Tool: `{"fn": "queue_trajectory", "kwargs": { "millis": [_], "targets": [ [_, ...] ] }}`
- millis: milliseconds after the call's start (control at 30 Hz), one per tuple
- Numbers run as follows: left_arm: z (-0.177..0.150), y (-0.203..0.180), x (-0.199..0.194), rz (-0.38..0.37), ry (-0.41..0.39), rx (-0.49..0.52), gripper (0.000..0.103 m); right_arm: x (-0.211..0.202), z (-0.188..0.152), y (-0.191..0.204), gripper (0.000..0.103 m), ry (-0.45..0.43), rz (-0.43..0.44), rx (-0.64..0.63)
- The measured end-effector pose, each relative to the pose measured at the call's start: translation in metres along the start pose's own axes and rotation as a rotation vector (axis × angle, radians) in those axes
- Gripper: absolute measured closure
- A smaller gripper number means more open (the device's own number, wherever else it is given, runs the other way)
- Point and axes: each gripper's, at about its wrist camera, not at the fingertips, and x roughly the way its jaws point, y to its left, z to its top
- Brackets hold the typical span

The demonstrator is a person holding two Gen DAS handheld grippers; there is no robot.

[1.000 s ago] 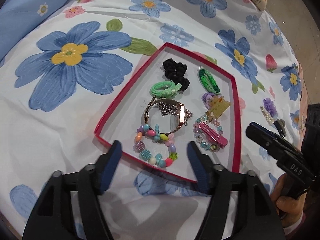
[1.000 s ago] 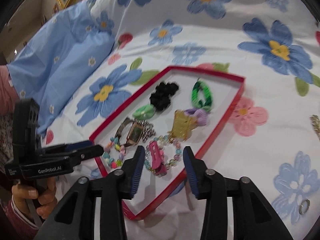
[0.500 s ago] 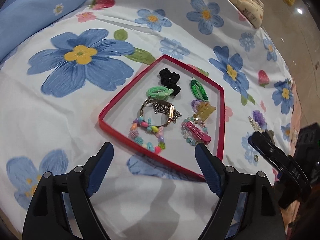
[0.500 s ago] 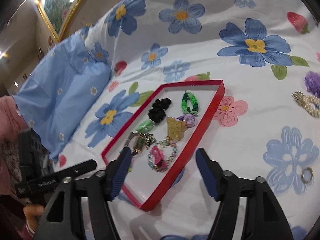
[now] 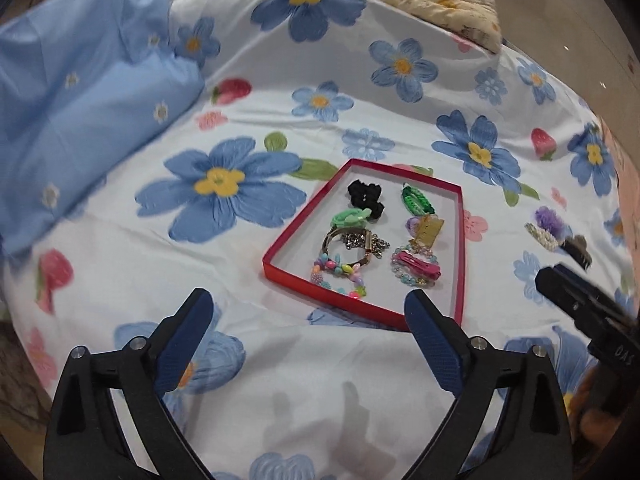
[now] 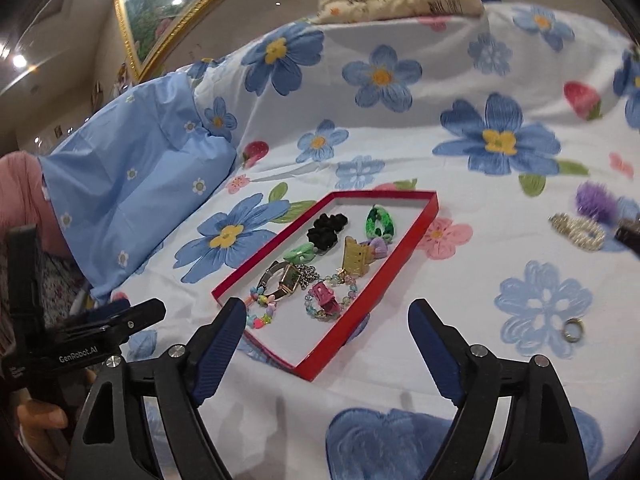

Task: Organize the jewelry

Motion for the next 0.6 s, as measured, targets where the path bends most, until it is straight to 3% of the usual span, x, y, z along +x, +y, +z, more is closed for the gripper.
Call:
{"fn": "queue_trajectory", "kwargs": {
  "millis": [133,233,400,600],
  "targets": [
    [0.005,-0.004,-0.016,-0.015,-0.027,0.023,0.001,-0.019,0.010,0.013,0.012,-0.022,-0.034,-0.092],
    [0.009,-0.006,-0.025,-0.017,-0.053,0.033,0.000,-0.033,0.023,0.019,0.000,-0.056,-0.057,-0.140],
    [0.000,-0.009,-0.020,0.017,-0.068,0.048,0.000,-0.041,0.021,0.015,0.000,-0.096,-0.073,-0.133],
    [-0.024,-0.014,-0.003,0.055,-0.040,0.054,0.000,-0.018,-0.010,0.002,0.000,-0.046,-0.101,-0.061]
  ]
}}
